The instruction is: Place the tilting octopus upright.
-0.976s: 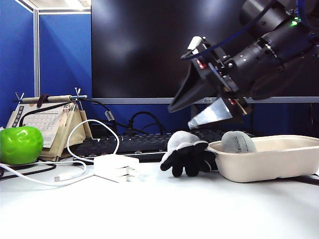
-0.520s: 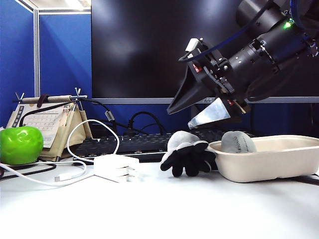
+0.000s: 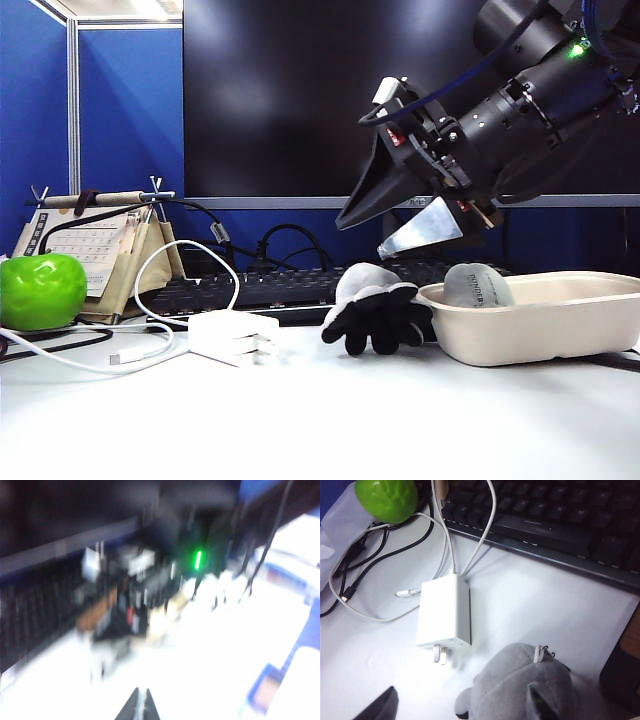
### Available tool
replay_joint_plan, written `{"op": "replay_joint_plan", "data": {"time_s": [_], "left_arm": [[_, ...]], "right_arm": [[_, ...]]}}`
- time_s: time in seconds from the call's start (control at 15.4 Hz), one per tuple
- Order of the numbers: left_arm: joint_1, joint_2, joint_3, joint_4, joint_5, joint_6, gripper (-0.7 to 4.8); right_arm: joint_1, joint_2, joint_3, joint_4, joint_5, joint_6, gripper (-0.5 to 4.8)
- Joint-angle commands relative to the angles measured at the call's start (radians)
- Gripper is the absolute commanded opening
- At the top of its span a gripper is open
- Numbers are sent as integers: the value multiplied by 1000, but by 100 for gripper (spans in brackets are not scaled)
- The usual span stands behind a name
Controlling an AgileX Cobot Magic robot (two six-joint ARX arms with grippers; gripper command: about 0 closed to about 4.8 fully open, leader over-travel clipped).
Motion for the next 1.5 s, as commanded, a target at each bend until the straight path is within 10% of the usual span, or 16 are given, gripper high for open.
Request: {"op": "replay_joint_plan", "data": {"time_s": [0.07,1.37,1.5], "left_arm": [[0,0,3,-115,-28,-67,-5],[0,6,3,-172,-29,-66,-5],[0,6,3,-139,-143,-4,-5]], "right_arm": [[2,-2,3,10,0,0,328],[121,15,3,-39,-19,93,328],[121,-84,16,34,-72,157,292]]}}
